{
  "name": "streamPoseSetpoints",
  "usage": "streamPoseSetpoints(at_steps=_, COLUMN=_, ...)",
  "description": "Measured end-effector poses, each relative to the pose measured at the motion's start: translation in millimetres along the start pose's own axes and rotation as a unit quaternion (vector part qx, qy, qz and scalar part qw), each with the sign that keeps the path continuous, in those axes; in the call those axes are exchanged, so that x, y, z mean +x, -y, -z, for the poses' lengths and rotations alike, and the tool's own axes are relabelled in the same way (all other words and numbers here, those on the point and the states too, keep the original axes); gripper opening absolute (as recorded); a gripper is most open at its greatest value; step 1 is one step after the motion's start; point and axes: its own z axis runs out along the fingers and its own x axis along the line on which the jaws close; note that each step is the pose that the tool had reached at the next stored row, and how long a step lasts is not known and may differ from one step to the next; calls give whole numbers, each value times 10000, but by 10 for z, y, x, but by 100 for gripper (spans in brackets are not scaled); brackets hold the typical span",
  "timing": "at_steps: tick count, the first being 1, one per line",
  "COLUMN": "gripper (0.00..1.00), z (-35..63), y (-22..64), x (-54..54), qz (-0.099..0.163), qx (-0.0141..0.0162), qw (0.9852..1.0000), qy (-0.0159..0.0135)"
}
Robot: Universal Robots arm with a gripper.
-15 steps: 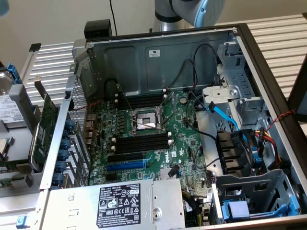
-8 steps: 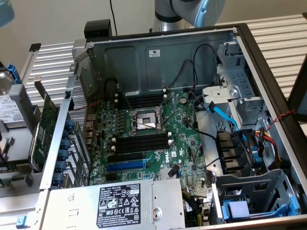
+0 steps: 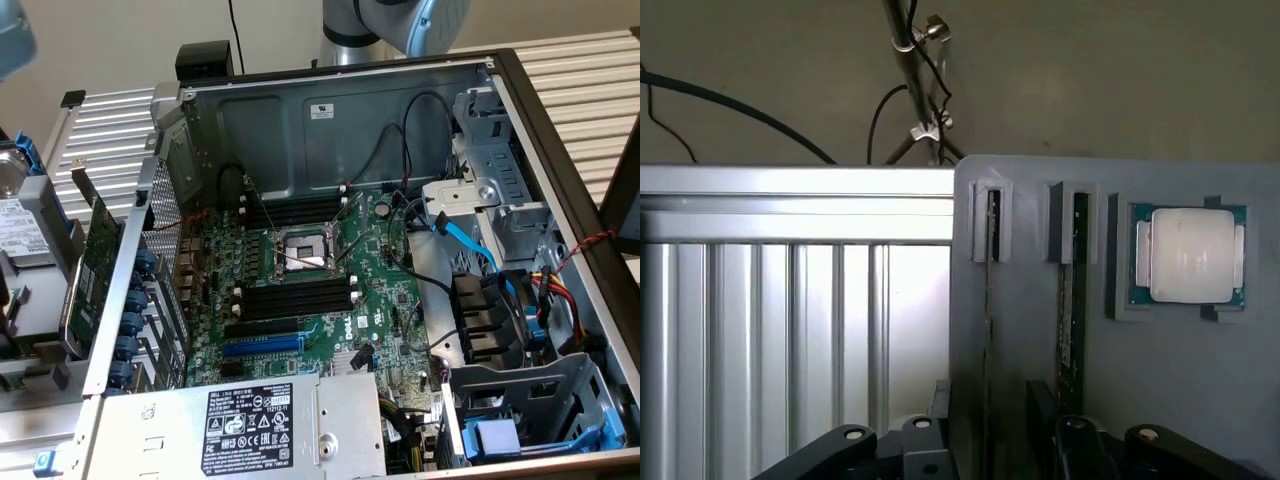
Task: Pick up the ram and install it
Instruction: 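Pick up the ram and move it above insertion slot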
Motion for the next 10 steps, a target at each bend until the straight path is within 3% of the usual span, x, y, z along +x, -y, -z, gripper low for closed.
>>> streamPoseSetpoints(at_steps=6, gripper=43, z=-60, y=4, x=2, qz=-3, qx=-33, qw=10000, qy=3)
streamPoseSetpoints(at_steps=10, gripper=43, z=-70, y=4, x=2, qz=-3, qx=-39, qw=10000, qy=2)
